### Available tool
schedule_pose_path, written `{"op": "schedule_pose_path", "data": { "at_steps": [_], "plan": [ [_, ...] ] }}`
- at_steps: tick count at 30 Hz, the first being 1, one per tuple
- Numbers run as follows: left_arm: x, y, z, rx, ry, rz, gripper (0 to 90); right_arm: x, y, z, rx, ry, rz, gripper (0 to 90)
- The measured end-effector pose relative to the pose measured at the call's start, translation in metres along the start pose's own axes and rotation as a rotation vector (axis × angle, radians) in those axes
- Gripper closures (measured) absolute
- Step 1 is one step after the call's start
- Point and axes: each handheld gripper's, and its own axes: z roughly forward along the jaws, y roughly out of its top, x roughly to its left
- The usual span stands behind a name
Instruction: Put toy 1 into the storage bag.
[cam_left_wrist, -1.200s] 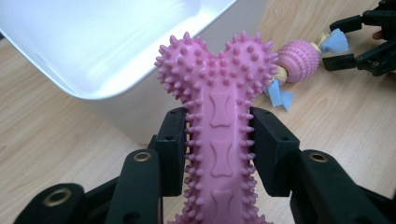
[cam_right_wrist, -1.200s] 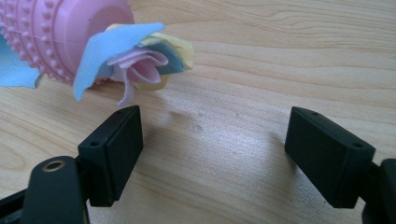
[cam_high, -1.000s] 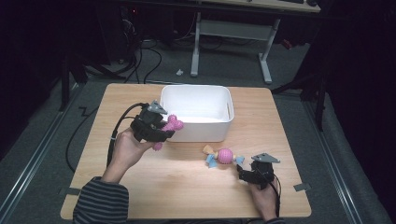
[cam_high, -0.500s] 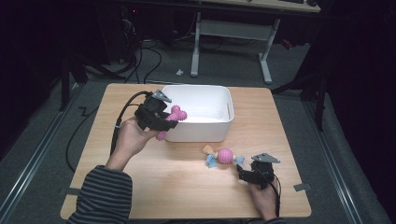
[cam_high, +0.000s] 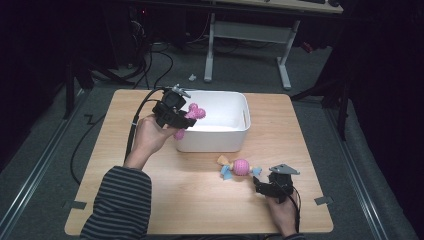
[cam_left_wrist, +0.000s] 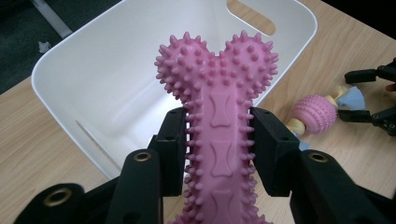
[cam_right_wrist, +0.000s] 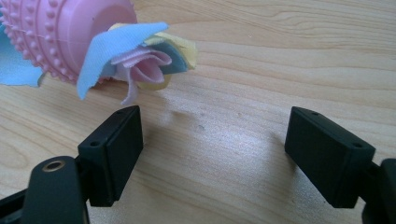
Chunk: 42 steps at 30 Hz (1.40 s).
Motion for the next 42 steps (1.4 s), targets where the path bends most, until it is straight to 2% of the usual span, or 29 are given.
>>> {"op": "schedule_pose_path", "data": {
  "at_steps": [7,11,17,23,33,42],
  "plan": [
    [0.004,0.009,0.014,0.012,-0.002,-0.013,59.0,0.000,0.000,0.000,0.000,0.001,-0.001,19.4],
    [0.006,0.014,0.019,0.020,0.013,-0.007,59.0,0.000,0.000,0.000,0.001,0.001,0.000,19.4],
    [0.010,0.019,0.027,0.005,0.028,-0.011,59.0,0.000,0.000,0.000,-0.001,0.003,-0.002,19.4],
    [0.013,0.023,0.036,0.018,0.037,-0.011,59.0,0.000,0.000,0.000,0.000,0.003,-0.001,19.4],
    [0.021,0.023,0.050,0.022,0.045,-0.037,58.9,0.000,0.000,0.000,0.001,0.004,-0.001,19.4],
    [0.023,0.023,0.063,0.041,0.056,-0.038,58.8,0.000,0.000,0.000,0.000,0.005,-0.002,19.4]
  ]
}}
